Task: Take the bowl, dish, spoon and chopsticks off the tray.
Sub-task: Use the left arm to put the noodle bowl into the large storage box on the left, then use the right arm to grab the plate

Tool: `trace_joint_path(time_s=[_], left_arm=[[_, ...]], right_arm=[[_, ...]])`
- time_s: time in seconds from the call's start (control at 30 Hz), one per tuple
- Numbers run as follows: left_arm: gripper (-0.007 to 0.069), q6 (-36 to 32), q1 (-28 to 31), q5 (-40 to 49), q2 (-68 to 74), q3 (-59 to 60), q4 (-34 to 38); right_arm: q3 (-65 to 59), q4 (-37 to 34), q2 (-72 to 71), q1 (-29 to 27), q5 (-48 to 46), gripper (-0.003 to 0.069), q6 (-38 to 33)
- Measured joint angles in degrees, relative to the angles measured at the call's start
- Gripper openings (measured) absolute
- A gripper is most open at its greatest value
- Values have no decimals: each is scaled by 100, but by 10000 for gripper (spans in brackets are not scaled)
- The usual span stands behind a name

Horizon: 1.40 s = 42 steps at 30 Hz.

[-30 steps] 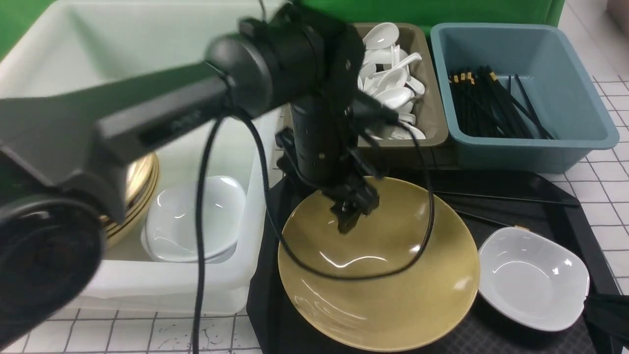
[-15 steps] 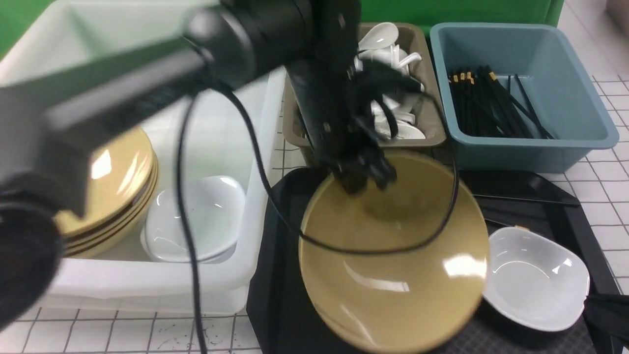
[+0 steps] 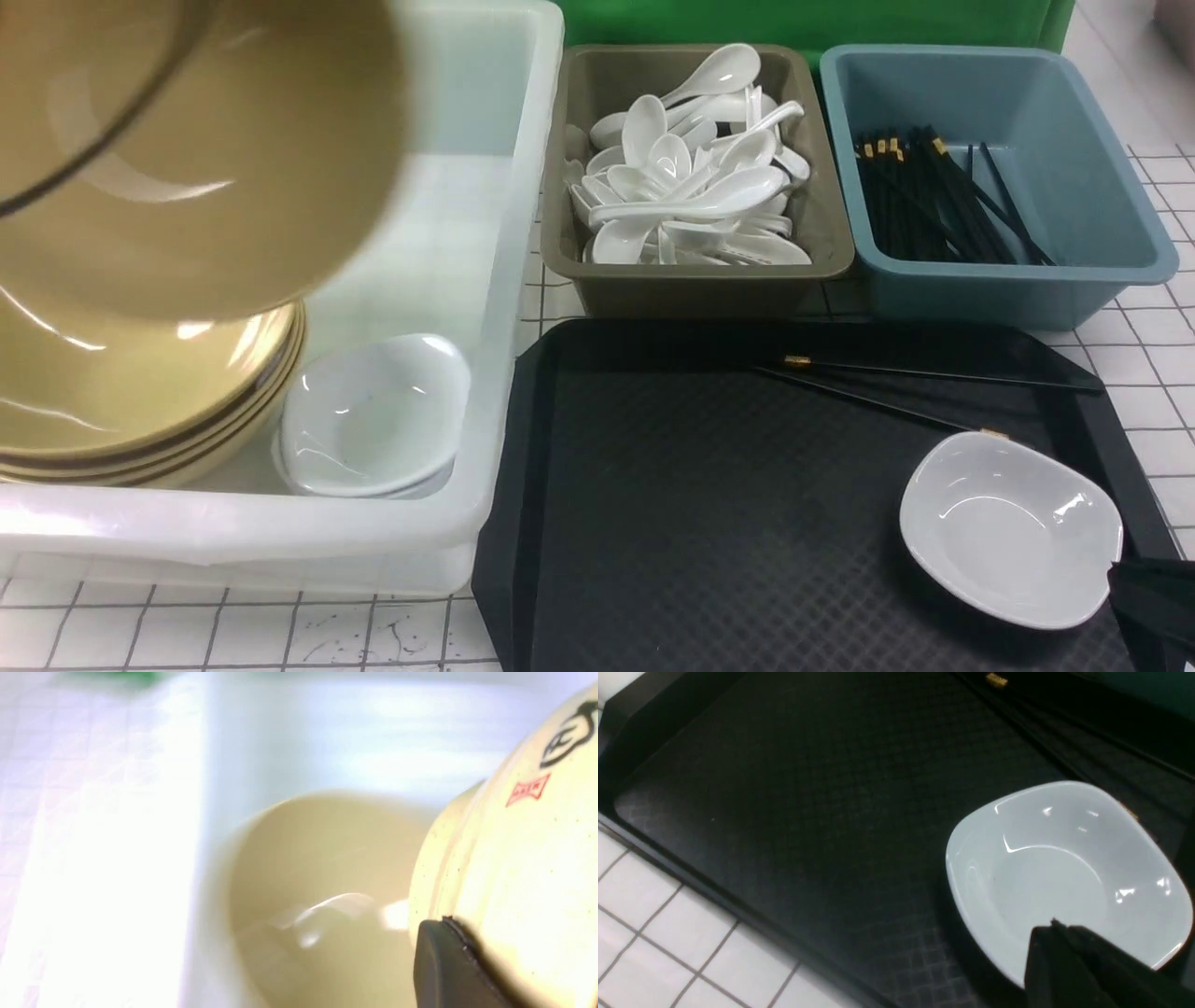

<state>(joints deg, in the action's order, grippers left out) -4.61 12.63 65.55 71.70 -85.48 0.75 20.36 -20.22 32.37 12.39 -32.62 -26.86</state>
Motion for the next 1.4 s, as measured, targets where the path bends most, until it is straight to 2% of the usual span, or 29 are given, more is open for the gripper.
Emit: trace_joint_path(time_s=[0.03, 0.1, 0.13, 0.23, 0.27, 0.33, 0.5, 0.53, 0.6, 0.67, 0.73, 0.83, 0.97, 1.07, 1.17, 1.27, 1.4], left_arm=[[4, 33, 436, -224, -100, 451, 5], [4, 62, 952, -670, -166, 1094, 125], [4, 62, 952, -670, -166, 1094, 125], [17, 1, 1235, -1562, 2, 1923, 415], [46, -110, 1235, -2048, 137, 2223, 594], [80, -266, 1206, -2349, 222, 2393, 702], [314, -711, 1073, -2691, 579, 2596, 800], [394, -740, 1033, -2673, 608, 2575, 773], [492, -687, 1021, -2598, 571, 2419, 686], [556, -487, 1021, -2559, 407, 2214, 631], [581, -248, 1021, -2559, 166, 1991, 624], [572, 1, 1021, -2572, -305, 1780, 755], [486, -92, 968, -2494, -857, 1810, 1212], [335, -477, 362, -2433, -1389, 2113, 1502], [246, -610, -238, -2464, -1706, 2423, 1544], [186, -650, -729, -2586, -2053, 2726, 1557], [152, -704, -1078, -2867, -2554, 3152, 1466]], right_arm=[[-23, 0, 0, 0, 83, 42, 0], [-94, -7, 0, 0, 220, 44, 0], [-104, -7, 0, 0, 220, 44, 0], [-207, -13, 6, 0, 288, 49, 26], [-214, -13, 6, 0, 336, 57, 92], [-219, -13, 6, 5, 393, 65, 203], [-117, 129, 13, 0, 352, 174, 847], [4, 350, 39, -26, 195, 222, 1147], [306, 853, 204, -97, -243, 309, 1720], [658, 1323, 551, -202, -796, 389, 2108], [934, 1541, 987, -301, -1150, 437, 2272], [1209, 1641, 1877, -369, -1237, 465, 2542], [1282, 1646, 2868, -375, -879, 469, 3021], [1288, 1652, 3869, -375, -489, 470, 3627], [1288, 1652, 4211, -375, -330, 470, 3841], [1288, 1596, 4456, -375, -104, 470, 3942], [1293, 1014, 4744, -375, 505, 455, 3760]])
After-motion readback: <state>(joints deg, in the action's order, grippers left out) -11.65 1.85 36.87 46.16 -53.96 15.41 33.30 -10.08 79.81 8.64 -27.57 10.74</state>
